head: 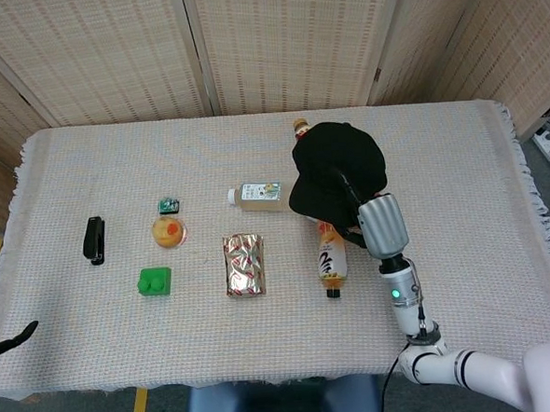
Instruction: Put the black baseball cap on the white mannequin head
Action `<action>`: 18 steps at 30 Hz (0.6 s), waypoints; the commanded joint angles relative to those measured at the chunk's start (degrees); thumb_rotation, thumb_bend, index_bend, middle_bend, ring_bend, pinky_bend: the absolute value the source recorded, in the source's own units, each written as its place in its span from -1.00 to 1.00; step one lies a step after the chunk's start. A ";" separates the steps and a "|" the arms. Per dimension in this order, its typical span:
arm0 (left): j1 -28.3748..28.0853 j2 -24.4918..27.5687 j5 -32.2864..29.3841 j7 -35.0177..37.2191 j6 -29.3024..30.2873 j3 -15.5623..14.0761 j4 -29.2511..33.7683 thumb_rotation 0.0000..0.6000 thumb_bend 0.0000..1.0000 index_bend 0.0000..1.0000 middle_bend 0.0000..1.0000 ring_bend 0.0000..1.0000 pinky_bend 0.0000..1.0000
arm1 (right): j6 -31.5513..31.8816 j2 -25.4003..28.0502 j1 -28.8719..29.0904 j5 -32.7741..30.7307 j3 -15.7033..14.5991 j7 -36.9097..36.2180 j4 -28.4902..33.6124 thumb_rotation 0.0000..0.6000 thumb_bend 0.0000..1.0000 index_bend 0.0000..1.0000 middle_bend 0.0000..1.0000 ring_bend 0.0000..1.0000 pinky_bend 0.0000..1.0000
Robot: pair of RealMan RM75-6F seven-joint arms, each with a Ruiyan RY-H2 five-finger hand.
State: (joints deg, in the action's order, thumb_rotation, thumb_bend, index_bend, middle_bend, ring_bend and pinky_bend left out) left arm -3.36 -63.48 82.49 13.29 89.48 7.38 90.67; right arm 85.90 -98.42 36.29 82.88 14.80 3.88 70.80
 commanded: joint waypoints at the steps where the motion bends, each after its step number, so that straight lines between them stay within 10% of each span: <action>1: 0.04 0.04 0.04 -0.04 0.02 -0.05 0.10 1.00 -0.65 -1.00 -1.00 -0.99 -0.57 | 0.03 3.25 -1.87 0.62 -1.23 1.45 3.80 1.00 -0.70 -1.00 0.58 0.83 1.00; 10: 0.12 0.72 0.97 -0.47 -0.41 -0.89 0.89 1.00 -0.64 -1.00 -1.00 -0.99 -0.57 | 4.84 20.30 -12.57 4.15 -9.82 11.19 23.13 1.00 -0.82 -1.00 0.01 0.33 0.82; 18: 0.01 2.13 2.01 -3.86 -2.09 -2.64 3.73 1.00 -0.64 -0.98 -1.00 -0.99 -0.57 | 3.36 35.83 -22.50 -2.02 -19.56 23.31 36.09 1.00 -0.85 -1.00 -0.88 -0.87 -0.49</action>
State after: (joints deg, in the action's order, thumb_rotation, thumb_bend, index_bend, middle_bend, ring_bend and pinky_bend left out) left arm -3.36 -61.42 84.21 9.81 87.33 4.97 94.11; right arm 88.17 -66.09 17.97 82.85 -1.35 24.55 104.95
